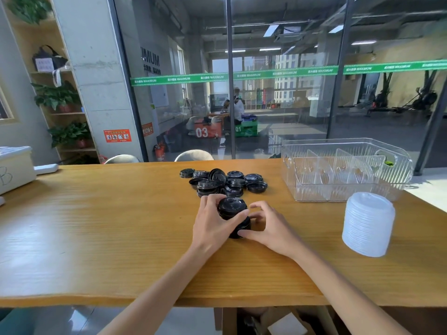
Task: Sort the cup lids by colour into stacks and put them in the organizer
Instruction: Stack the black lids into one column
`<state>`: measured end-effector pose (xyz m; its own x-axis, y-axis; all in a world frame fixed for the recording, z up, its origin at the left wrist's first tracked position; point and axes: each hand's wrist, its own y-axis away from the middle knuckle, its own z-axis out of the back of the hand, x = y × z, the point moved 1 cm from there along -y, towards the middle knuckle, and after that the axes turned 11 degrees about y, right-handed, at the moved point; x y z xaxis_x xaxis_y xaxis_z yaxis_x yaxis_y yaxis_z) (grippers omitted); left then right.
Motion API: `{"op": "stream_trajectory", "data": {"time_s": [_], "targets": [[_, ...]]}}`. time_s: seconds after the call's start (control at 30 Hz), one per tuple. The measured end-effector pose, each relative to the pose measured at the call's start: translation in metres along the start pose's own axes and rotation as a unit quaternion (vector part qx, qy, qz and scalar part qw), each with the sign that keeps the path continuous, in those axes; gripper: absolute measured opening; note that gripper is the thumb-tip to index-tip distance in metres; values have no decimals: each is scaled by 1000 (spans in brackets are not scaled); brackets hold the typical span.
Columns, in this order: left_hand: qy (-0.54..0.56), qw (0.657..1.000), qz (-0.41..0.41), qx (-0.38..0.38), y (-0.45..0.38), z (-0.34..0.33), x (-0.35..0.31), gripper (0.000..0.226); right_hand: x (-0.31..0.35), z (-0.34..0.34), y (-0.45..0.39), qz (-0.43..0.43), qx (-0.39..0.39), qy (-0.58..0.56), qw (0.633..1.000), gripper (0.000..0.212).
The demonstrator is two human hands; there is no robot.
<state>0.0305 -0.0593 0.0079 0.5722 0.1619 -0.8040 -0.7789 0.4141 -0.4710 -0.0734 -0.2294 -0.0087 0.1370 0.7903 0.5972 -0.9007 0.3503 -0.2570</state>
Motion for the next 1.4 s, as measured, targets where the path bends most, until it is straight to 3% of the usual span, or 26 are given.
{"op": "stream_trajectory", "data": {"time_s": [0.5,0.67,0.87,1.0,1.23,1.4], "targets": [[-59,993,68,75,3,-6,5,86,3,0,5,59,4,10,998,72],[-16,993,71,92,3,-5,6,83,0,-1,3,48,6,14,999,62],[9,992,67,108,2,0,9,80,-2,-2,2,40,-2,16,999,77],[7,990,69,125,1,2,10,79,-4,-2,2,34,0,16,999,71],[28,983,56,170,-1,18,11,56,-6,-3,2,22,12,-7,1000,78],[6,985,32,171,0,18,9,59,-6,-3,-1,12,12,-14,1000,61]]}}
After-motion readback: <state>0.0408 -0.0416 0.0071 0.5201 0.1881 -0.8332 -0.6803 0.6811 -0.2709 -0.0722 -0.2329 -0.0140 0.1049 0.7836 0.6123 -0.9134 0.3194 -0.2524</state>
